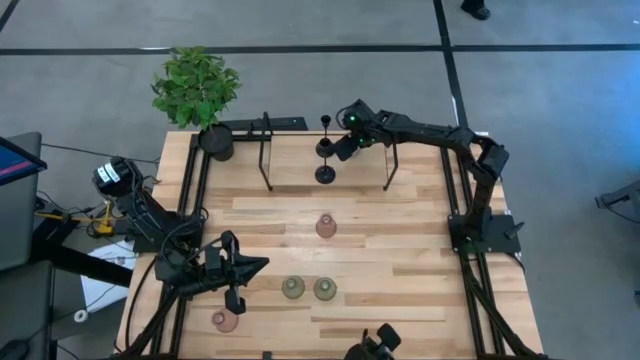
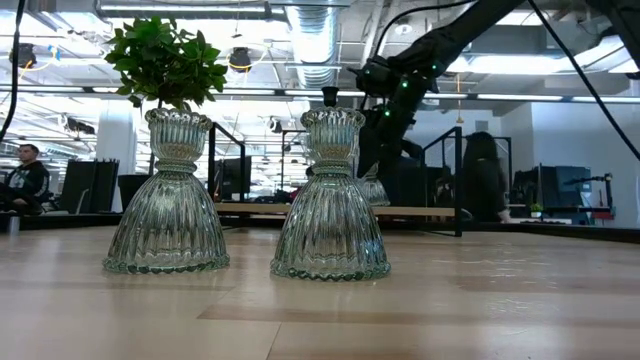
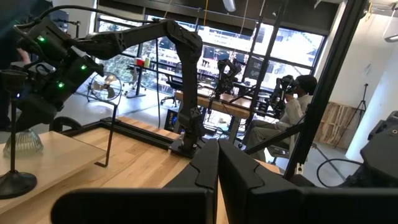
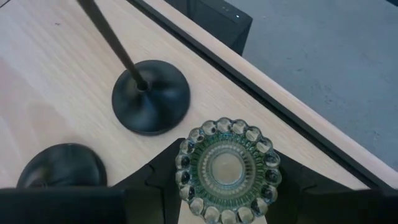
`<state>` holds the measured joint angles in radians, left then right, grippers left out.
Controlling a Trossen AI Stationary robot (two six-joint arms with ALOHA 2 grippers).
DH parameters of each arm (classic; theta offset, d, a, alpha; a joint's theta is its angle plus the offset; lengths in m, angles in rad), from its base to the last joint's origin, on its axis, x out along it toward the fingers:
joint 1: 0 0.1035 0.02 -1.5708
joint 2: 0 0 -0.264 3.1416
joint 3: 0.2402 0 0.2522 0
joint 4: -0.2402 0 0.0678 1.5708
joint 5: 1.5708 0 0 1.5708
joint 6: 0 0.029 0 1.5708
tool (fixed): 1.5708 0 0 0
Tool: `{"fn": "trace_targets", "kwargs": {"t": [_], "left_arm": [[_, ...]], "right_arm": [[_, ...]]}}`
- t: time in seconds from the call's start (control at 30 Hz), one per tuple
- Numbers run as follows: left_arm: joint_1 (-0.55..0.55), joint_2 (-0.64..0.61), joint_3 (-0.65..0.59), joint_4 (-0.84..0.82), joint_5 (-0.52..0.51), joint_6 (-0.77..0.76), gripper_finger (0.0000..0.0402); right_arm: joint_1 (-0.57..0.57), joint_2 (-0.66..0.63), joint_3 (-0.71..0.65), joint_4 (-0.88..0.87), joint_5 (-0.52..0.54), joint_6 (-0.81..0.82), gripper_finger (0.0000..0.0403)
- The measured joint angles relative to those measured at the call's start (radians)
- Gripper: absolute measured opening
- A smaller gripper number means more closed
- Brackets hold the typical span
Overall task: Pick & Place candle stick holders
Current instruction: Put the green candle holder on the shelf, then put the pink candle holder on the shelf
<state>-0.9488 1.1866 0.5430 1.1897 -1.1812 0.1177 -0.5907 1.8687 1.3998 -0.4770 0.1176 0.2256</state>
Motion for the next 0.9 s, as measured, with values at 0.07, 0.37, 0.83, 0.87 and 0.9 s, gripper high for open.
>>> {"fn": "trace_targets", "kwargs": {"t": [0.07,0.37,0.83,0.87,0.9], "left_arm": [[0.0,0.0,0.0,0.0,0.0,0.0,0.001],[0.0,0.0,0.0,0.0,0.0,0.0,0.001],[0.0,0.0,0.0,0.0,0.0,0.0,0.001],[0.0,0.0,0.0,0.0,0.0,0.0,0.001],[0.0,0.0,0.0,0.0,0.0,0.0,0.001]], "right_arm": [[-0.002,0.0,0.0,-0.001,-0.001,0.0,0.0149],[-0.002,0.0,0.0,0.002,-0.004,-0.002,0.0255],[-0.001,-0.096,0.001,-0.042,-0.014,-0.098,0.0234],[-0.001,-0.11,0.001,-0.043,-0.013,-0.107,0.023],[-0.001,-0.124,0.001,-0.044,-0.013,-0.116,0.0227]]}}
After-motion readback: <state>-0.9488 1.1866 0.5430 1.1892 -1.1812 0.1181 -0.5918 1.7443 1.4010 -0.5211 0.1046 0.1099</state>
